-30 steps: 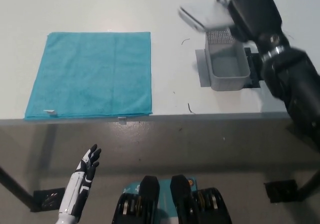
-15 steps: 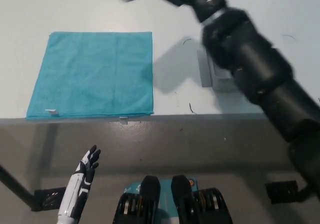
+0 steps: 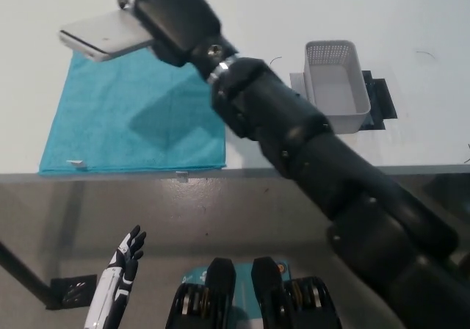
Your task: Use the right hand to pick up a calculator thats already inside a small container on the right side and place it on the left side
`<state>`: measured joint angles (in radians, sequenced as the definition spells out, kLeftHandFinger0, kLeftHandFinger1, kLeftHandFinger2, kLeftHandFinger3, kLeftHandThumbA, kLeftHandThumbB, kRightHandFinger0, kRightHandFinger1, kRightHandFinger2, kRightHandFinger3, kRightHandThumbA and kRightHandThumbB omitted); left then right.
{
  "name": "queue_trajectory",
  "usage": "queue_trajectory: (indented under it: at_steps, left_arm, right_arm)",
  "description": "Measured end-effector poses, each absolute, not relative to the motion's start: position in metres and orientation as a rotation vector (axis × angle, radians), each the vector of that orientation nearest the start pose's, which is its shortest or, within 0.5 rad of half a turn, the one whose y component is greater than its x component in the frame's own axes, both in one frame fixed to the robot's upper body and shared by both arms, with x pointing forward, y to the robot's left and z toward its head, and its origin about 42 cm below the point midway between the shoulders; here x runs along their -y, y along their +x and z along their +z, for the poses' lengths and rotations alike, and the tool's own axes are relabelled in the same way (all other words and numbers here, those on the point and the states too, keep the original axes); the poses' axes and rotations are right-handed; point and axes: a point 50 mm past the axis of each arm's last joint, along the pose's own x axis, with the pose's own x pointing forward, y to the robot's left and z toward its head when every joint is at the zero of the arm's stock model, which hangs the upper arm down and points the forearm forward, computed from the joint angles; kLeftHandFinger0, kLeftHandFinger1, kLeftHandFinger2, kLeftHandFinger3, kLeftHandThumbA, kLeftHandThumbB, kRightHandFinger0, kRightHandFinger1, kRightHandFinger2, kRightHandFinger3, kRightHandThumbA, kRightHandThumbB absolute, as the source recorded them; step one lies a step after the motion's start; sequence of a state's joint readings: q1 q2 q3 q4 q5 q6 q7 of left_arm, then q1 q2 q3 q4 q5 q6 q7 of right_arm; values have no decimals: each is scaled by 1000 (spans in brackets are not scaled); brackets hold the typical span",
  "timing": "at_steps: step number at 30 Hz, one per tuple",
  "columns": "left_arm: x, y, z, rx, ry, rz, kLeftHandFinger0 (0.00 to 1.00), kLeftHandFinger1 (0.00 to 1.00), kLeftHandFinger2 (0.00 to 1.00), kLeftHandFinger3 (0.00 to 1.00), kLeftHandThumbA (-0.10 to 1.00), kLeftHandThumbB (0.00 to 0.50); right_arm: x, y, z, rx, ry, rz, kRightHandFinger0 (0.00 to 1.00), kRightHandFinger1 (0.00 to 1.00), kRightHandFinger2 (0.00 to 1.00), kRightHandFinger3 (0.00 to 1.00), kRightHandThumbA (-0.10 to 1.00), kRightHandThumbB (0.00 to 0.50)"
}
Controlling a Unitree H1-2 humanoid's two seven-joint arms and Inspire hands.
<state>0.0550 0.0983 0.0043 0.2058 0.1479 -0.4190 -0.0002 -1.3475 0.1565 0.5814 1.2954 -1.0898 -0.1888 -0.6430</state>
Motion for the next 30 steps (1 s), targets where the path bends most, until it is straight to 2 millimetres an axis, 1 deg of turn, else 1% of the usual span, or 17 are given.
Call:
queue_trajectory:
  at_steps: [1, 2, 4, 6, 7, 9, 10, 14, 15, 17, 20, 21, 23, 25, 26, 29, 30]
  left_arm:
    - [-246, 255, 55, 157, 239, -44, 1000, 1000, 1000, 1000, 1000, 0]
    - [-246, 255, 55, 157, 238, -44, 1000, 1000, 1000, 1000, 1000, 0]
    - [-245, 256, 55, 158, 238, -44, 1000, 1000, 1000, 1000, 1000, 0]
    - [-245, 256, 56, 160, 238, -44, 1000, 1000, 1000, 1000, 1000, 0]
    - [-245, 257, 56, 161, 239, -45, 1000, 1000, 1000, 1000, 1000, 0]
    - [-245, 258, 57, 164, 239, -45, 1000, 1000, 1000, 1000, 1000, 0]
    - [-245, 258, 57, 164, 240, -45, 1000, 1000, 1000, 1000, 1000, 0]
    - [-245, 258, 57, 165, 241, -44, 1000, 1000, 1000, 1000, 1000, 0]
    - [-245, 258, 57, 165, 240, -43, 1000, 1000, 1000, 1000, 1000, 0]
    - [-245, 258, 57, 166, 240, -42, 1000, 1000, 1000, 1000, 1000, 0]
    - [-245, 258, 57, 164, 240, -42, 1000, 1000, 1000, 1000, 1000, 0]
    - [-245, 258, 56, 164, 240, -42, 1000, 1000, 1000, 1000, 1000, 0]
    - [-245, 257, 56, 162, 240, -42, 1000, 1000, 1000, 1000, 1000, 0]
    - [-245, 257, 56, 162, 241, -42, 1000, 1000, 1000, 1000, 1000, 0]
    - [-245, 256, 56, 161, 242, -43, 1000, 1000, 1000, 1000, 1000, 0]
    - [-243, 255, 56, 161, 246, -46, 1000, 1000, 1000, 1000, 1000, 0]
    - [-243, 255, 55, 161, 247, -47, 1000, 1000, 1000, 1000, 1000, 0]
  right_arm:
    - [-61, 519, 337, 1041, -1425, 196, 0, 84, 509, 341, -100, 254]
    - [-66, 517, 337, 1035, -1421, 203, 0, 7, 410, 331, -100, 276]
    - [-74, 514, 337, 1021, -1409, 216, 0, 0, 344, 342, -100, 299]
    - [-81, 511, 334, 997, -1401, 230, 0, 0, 282, 294, -100, 302]
    - [-85, 509, 331, 979, -1400, 240, 0, 0, 284, 285, -100, 295]
    - [-89, 507, 327, 951, -1401, 256, 0, 0, 285, 203, -100, 300]
    - [-90, 507, 325, 939, -1404, 260, 0, 0, 297, 213, -100, 287]
    - [-92, 506, 318, 853, -1420, 292, 0, 0, 309, 266, -100, 296]
    - [-92, 507, 316, 835, -1422, 299, 0, 0, 316, 317, -100, 325]
    - [-92, 508, 313, 791, -1428, 311, 0, 0, 296, 367, -100, 315]
    - [-90, 509, 310, 731, -1440, 326, 0, 0, 147, 382, -100, 320]
    - [-89, 510, 309, 718, -1441, 330, 0, 0, 108, 290, -100, 313]
    - [-87, 511, 305, 677, -1448, 341, 0, 0, 76, 251, -100, 310]
    - [-85, 512, 300, 644, -1450, 349, 0, 0, 111, 337, -100, 296]
    - [-83, 512, 296, 619, -1453, 356, 0, 8, 138, 391, -100, 307]
    - [-76, 512, 283, 558, -1451, 367, 0, 0, 134, 376, -100, 298]
    - [-74, 513, 279, 539, -1453, 371, 0, 3, 164, 443, -100, 299]
